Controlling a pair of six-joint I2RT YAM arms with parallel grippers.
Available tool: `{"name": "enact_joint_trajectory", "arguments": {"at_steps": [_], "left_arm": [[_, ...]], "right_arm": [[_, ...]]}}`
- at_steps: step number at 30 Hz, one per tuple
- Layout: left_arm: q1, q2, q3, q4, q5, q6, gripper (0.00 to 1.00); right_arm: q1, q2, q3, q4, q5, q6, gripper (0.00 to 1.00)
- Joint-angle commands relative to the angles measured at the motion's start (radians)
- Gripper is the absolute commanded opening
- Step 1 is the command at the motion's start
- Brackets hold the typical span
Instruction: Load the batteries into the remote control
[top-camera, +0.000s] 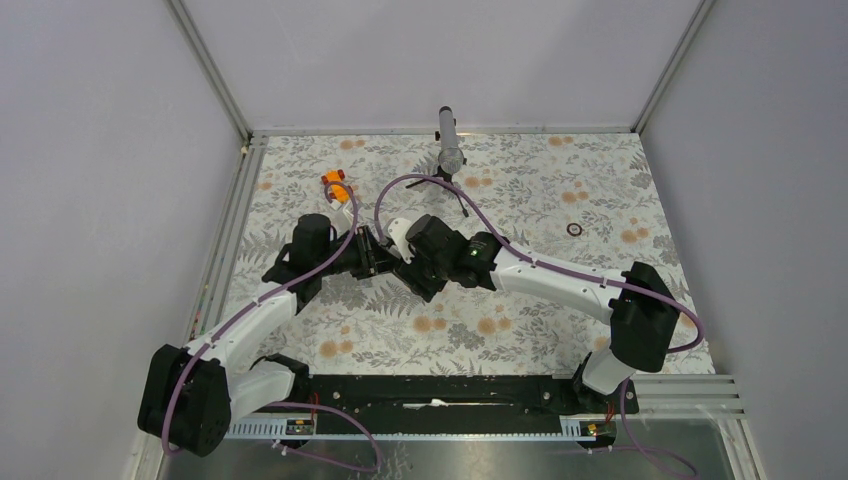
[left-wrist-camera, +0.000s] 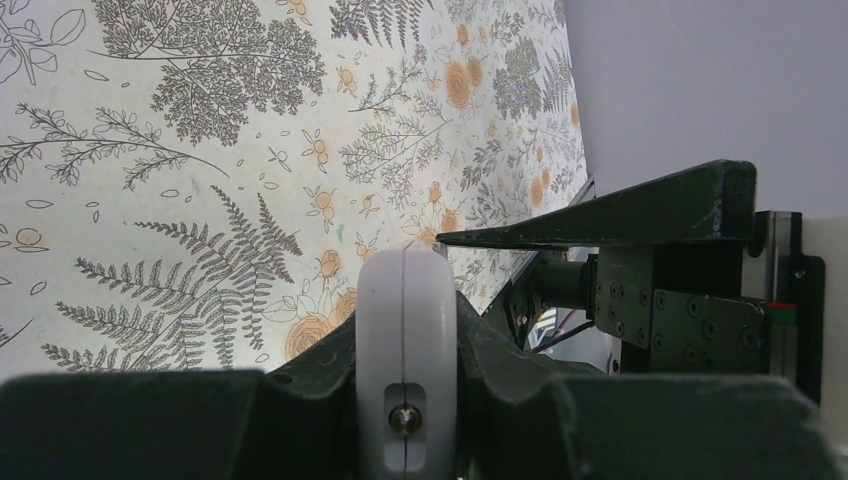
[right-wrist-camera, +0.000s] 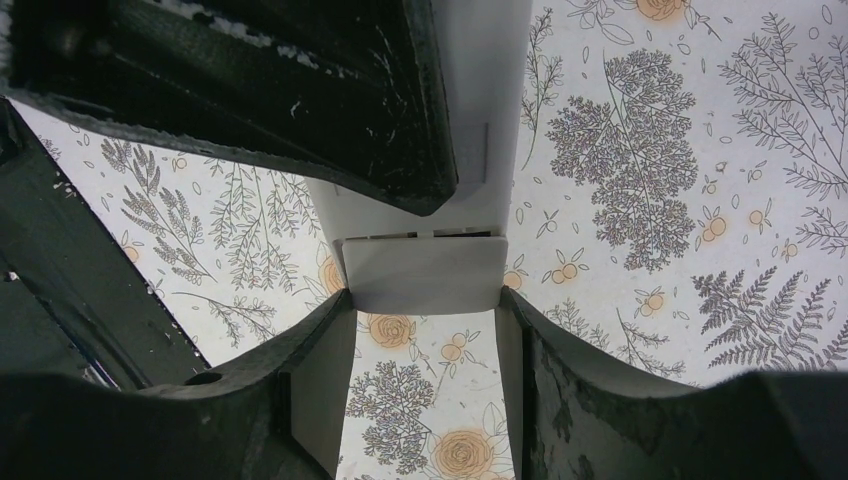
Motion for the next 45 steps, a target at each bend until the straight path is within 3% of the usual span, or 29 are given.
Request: {"name": "enact_joint_trajectory", "arguments": {"at_steps": [1, 10, 23, 32, 45], "left_arm": [[-0.018, 0.005, 0.051, 0.082, 0.092, -0.042, 0.0], [-0.017, 0.037, 0.058, 0.081, 0.123, -0.079, 0.0], [-0.018, 0.077, 0.085, 0.071, 0.13, -0.081, 0.0], [-0.018, 0.079, 0.07, 0.096, 0.175, -0.089, 0.0], [-0.021, 0.079, 0.032, 0.164, 0.208, -0.121, 0.0]], "right_arm": [[0.008, -0.012, 0.042, 0.062, 0.027, 0.031, 0.55], [0.008, 0.005, 0.077, 0.039, 0.053, 0.06, 0.55], [0.008, -0.029, 0.016, 0.073, -0.063, -0.024, 0.54], [0.008, 0.017, 0.066, 0.048, 0.069, 0.035, 0.54], [-0.002, 0.063, 0.136, 0.049, 0.099, 0.116, 0.57]]}}
